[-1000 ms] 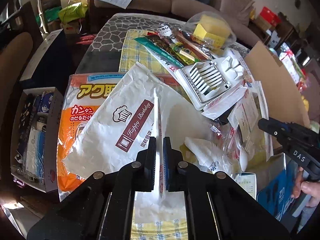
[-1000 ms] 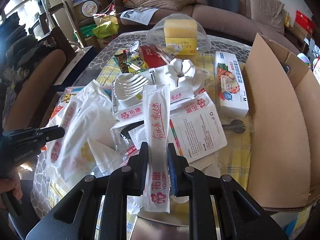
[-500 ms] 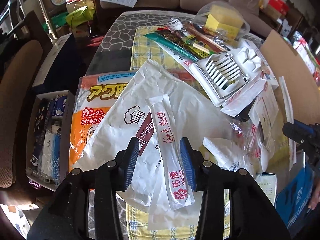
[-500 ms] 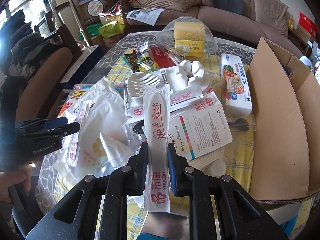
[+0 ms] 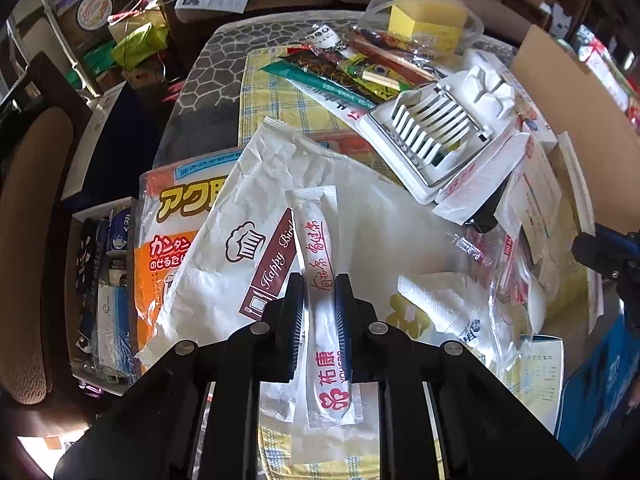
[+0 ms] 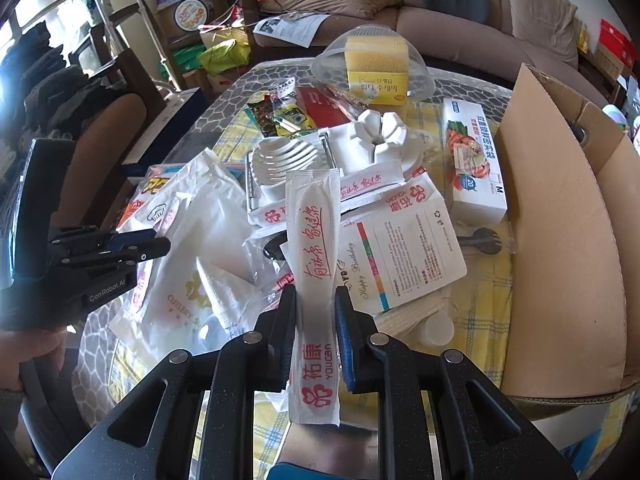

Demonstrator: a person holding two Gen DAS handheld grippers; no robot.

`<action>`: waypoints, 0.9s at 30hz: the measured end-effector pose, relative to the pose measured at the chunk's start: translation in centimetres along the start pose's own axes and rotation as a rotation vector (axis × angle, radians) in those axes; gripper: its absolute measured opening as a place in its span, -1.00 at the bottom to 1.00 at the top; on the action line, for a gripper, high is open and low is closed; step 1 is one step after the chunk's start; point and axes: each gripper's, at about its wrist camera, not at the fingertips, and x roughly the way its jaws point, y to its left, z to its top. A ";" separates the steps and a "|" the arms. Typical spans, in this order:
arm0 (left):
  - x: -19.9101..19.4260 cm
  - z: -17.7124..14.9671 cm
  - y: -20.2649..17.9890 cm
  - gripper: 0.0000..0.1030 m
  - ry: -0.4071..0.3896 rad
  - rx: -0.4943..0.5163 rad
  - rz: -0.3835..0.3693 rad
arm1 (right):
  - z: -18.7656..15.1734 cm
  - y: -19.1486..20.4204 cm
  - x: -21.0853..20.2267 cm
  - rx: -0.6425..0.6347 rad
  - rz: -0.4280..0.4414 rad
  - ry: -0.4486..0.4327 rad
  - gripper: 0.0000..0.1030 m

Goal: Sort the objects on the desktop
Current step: 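Grasp another white cutlery packet with the left gripper, then carry both held cutlery packets into the cardboard box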

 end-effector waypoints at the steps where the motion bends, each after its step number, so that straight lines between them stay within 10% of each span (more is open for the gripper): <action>1: -0.4 0.0 0.1 -0.72 -0.005 -0.002 0.000 | 0.1 -0.1 -0.3 0.001 0.000 -0.003 -0.65; 12: -8.2 2.9 -2.6 -0.72 -0.087 0.040 -0.074 | 2.3 -2.4 -6.2 0.048 0.005 -0.054 -0.65; 27: -11.4 11.6 -20.4 -0.72 -0.091 0.169 -0.262 | 4.9 -13.7 -11.8 0.196 -0.057 -0.056 -0.64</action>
